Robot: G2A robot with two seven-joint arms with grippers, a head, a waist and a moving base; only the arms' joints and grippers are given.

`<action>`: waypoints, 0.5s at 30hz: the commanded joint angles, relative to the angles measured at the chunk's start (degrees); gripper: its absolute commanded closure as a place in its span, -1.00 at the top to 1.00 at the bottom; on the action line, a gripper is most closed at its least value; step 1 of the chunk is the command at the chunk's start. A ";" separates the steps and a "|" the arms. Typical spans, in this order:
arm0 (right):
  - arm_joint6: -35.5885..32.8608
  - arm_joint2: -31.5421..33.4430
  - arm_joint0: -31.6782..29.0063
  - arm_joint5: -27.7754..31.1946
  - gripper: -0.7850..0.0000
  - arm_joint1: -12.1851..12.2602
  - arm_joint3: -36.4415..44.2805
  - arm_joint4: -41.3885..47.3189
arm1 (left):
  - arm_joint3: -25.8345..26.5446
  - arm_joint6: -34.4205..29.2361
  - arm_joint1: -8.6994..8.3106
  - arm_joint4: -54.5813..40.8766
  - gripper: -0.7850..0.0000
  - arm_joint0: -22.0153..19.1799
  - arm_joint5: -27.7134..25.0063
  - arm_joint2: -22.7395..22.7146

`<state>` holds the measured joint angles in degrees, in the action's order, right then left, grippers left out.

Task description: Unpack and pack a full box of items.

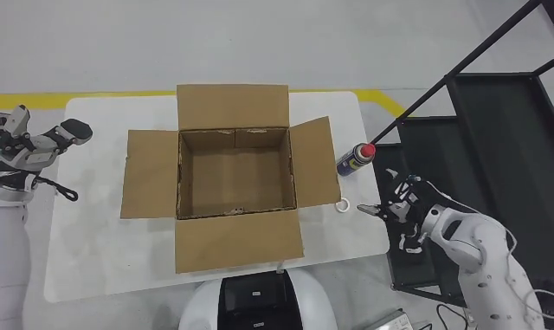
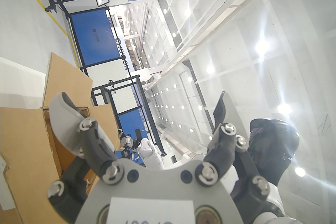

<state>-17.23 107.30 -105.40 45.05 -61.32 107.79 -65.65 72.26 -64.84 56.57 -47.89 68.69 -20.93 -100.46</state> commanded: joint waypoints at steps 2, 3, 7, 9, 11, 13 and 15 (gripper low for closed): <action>0.52 0.75 -0.01 -0.69 1.00 0.00 3.18 3.87 | 0.00 0.00 0.00 0.00 1.00 0.00 0.00 0.00; 0.21 0.59 0.27 -0.58 1.00 0.04 4.27 4.81 | 0.00 0.00 0.00 0.00 1.00 0.00 0.00 0.00; -2.48 -1.78 3.21 0.39 1.00 0.33 8.78 6.07 | 0.00 0.00 0.00 0.00 1.00 0.00 0.00 0.00; -4.13 -3.74 5.56 0.56 1.00 0.48 10.67 6.34 | 0.00 0.00 0.00 0.00 1.00 0.00 0.00 0.00; -6.60 -6.48 8.40 0.42 1.00 0.62 11.72 6.29 | 0.00 0.00 0.00 0.00 1.00 0.00 0.00 0.00; -10.32 -10.09 12.41 -1.04 1.00 0.70 11.37 5.02 | 0.00 0.00 0.00 0.00 1.00 0.00 0.00 0.00; -13.14 -14.81 16.60 -1.85 1.00 0.63 10.49 5.11 | 0.00 0.00 0.00 0.00 1.00 0.00 0.00 0.00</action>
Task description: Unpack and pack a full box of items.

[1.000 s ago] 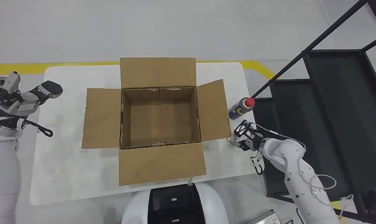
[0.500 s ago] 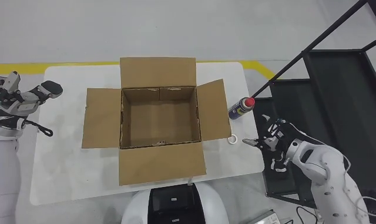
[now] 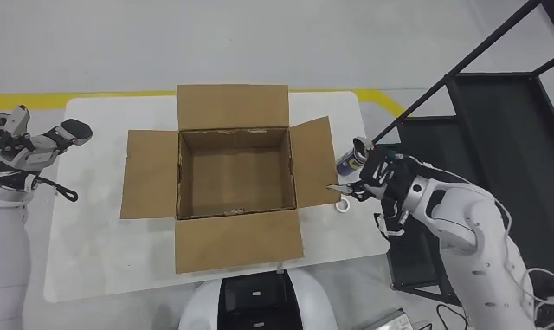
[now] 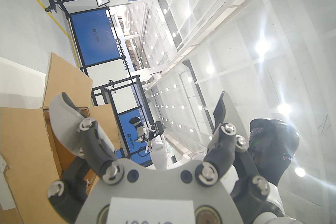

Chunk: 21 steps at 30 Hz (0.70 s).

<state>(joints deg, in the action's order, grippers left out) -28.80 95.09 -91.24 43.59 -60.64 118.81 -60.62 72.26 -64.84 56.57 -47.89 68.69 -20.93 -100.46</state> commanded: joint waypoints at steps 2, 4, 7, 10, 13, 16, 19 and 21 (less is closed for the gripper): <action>-5.19 -7.40 6.93 -1.87 1.00 -0.19 -1.23 -2.12 | 0.00 0.00 0.00 0.00 1.00 0.00 0.00 0.00; -8.43 -12.82 11.17 -3.06 1.00 -0.50 -2.41 -4.37 | 0.00 0.00 0.00 0.00 1.00 0.00 0.00 0.00; -11.63 -21.16 16.70 -5.06 1.00 -1.26 -4.68 -8.08 | 0.00 0.00 0.00 0.00 1.00 0.00 0.00 0.00; -13.76 -28.51 21.15 -7.27 1.00 -2.24 -7.34 -10.77 | 0.00 0.00 0.00 0.00 1.00 0.00 0.00 0.00; -15.12 -34.13 24.64 -9.92 1.00 -3.27 -10.29 -11.99 | 0.00 0.00 0.00 0.00 1.00 0.00 0.00 0.00; -15.89 -37.41 27.18 -13.00 1.00 -4.22 -13.41 -10.39 | 0.00 0.00 0.00 0.00 1.00 0.00 0.00 0.00; -15.95 -37.92 27.88 -14.05 1.00 -4.46 -14.03 -9.82 | 0.00 0.00 0.00 0.00 1.00 0.00 0.00 0.00; -15.95 -37.92 27.88 -14.05 1.00 -4.46 -14.03 -9.82 | 0.00 0.00 0.00 0.00 1.00 0.00 0.00 0.00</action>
